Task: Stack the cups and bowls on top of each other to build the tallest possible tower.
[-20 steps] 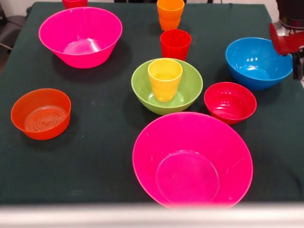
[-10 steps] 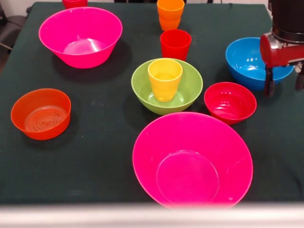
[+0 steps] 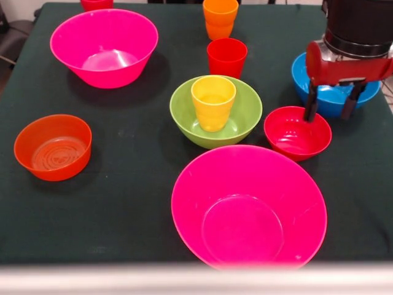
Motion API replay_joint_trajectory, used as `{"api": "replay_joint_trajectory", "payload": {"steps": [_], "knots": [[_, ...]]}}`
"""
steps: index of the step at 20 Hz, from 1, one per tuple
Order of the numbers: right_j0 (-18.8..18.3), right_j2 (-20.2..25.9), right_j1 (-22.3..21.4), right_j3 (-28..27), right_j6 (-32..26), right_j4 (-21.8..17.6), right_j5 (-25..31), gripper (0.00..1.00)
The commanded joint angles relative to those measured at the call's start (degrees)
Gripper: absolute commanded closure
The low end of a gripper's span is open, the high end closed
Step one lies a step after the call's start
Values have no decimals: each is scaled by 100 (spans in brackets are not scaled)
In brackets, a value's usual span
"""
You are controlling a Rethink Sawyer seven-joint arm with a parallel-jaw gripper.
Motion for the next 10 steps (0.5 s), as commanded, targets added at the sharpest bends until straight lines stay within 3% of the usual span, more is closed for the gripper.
{"api": "replay_joint_trajectory", "payload": {"steps": [1,10], "knots": [[166,-469,-150,141,110,-443,337,0],[329,-562,29,75,294,-275,-31,0]]}}
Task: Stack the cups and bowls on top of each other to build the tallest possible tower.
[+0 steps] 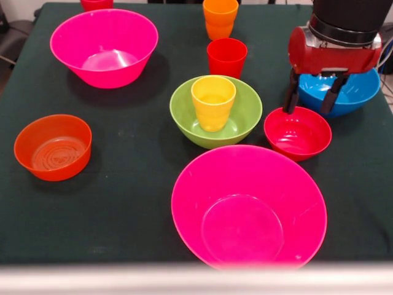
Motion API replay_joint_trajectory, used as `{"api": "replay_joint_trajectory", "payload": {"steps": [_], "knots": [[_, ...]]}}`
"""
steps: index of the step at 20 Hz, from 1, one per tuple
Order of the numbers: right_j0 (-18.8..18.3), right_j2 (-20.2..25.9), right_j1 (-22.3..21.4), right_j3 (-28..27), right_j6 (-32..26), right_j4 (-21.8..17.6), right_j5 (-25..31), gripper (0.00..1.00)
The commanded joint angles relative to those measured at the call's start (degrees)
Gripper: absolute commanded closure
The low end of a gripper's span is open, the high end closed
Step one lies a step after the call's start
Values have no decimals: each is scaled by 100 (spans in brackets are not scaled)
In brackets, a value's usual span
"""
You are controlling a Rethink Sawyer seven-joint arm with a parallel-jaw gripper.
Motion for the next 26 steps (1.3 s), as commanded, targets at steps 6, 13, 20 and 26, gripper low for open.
{"api": "replay_joint_trajectory", "payload": {"steps": [6,13,20,26], "knots": [[174,-66,246,73,431,-26,-69,0],[55,91,482,25,374,153,-215,0],[-66,205,585,115,248,308,-470,0],[-85,186,759,57,199,306,-663,0]]}}
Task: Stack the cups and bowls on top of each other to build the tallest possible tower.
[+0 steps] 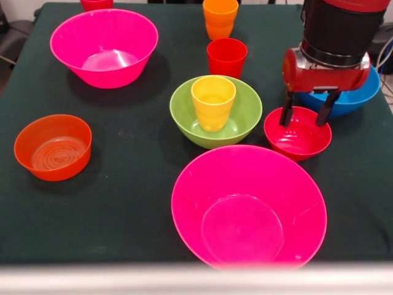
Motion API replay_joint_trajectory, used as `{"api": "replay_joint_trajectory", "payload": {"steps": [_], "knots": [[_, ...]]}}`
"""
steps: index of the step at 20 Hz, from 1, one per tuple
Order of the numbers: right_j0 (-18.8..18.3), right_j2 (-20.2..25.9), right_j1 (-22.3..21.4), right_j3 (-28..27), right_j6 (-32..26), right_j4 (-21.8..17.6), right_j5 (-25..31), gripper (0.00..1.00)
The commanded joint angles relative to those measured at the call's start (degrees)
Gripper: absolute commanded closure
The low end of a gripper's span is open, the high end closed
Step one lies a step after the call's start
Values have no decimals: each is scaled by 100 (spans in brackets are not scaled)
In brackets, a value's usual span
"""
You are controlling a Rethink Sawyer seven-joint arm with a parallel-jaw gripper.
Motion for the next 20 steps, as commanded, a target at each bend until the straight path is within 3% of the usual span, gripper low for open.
{"api": "replay_joint_trajectory", "payload": {"steps": [1,8,12,20], "knots": [[-101,297,394,57,184,27,-344,0],[-13,262,682,-420,176,33,-158,0],[88,308,376,-356,229,243,275,0],[256,351,322,-479,355,623,500,0]]}}
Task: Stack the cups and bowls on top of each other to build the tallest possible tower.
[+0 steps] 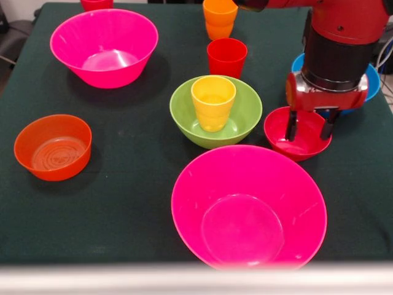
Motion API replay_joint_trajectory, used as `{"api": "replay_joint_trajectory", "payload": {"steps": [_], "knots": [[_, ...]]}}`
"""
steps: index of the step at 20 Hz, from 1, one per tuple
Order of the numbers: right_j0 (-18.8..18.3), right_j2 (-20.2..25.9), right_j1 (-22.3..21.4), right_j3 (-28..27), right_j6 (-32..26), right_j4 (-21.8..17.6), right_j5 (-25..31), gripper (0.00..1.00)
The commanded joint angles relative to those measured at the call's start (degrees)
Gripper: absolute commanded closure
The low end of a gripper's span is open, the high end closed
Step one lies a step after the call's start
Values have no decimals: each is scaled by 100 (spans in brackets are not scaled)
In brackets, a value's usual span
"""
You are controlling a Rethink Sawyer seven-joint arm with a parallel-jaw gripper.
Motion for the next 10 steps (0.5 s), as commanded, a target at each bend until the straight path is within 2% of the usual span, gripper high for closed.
{"api": "replay_joint_trajectory", "payload": {"steps": [1,5,10], "knots": [[257,320,-127,-304,378,267,630,0],[378,231,-98,-427,463,394,709,0],[431,150,184,-689,416,433,577,0]]}}
